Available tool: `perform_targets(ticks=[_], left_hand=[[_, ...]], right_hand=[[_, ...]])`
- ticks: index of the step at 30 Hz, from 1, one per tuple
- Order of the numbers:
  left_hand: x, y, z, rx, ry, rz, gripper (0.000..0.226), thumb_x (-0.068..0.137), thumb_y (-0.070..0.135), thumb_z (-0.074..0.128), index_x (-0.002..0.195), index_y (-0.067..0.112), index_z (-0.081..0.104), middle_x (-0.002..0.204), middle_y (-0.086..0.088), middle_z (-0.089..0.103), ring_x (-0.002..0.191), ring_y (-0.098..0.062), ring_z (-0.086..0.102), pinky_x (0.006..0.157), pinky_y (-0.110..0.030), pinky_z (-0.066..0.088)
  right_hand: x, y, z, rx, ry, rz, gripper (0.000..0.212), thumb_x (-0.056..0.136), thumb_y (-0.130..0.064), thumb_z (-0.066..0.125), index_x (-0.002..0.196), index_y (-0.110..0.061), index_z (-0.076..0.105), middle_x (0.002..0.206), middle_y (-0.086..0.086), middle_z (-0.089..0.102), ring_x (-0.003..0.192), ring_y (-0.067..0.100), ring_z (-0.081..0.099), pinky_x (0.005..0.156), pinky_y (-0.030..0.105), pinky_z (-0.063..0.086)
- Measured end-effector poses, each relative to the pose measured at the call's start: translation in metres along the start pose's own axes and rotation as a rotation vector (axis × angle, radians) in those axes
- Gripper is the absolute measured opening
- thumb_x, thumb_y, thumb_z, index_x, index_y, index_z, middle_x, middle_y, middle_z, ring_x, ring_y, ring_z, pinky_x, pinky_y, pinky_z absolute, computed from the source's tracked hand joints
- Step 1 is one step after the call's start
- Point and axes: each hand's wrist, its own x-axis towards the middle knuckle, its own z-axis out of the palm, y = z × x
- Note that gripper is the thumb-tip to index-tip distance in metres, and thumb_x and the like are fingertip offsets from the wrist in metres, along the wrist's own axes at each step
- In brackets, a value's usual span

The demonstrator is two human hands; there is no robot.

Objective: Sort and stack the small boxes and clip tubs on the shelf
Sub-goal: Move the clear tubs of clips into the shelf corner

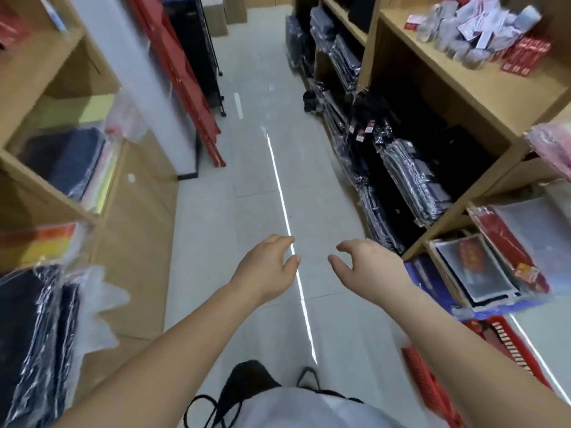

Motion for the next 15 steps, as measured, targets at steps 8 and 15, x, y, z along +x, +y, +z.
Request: perform_targets(ticks=[8,15], left_hand=[[0.197,0.008,-0.077,0.032,0.061,0.032,0.053,0.103,0.041,0.049,0.151,0.019,0.043,0.151,0.000,0.048,0.138,-0.019,0.045,0.113,-0.034,0.038],[0.394,0.046,-0.120,0.068,0.061,0.205,0.051,0.103,0.040,0.049,0.148,0.017,0.047,0.149,0.000,0.050,0.137,-0.021,0.046,0.110,-0.035,0.039]], right_hand=[[0.192,0.034,-0.078,0.020,0.043,-0.042,0.054,0.097,-0.052,0.045,0.145,-0.027,0.042,0.128,-0.005,0.062,0.116,0.021,0.060,0.086,0.039,0.053],[0.350,0.074,-0.122,0.054,0.131,0.073,0.058,0.095,-0.061,0.044,0.134,-0.019,0.050,0.130,0.000,0.057,0.122,0.021,0.054,0.087,0.041,0.052]])
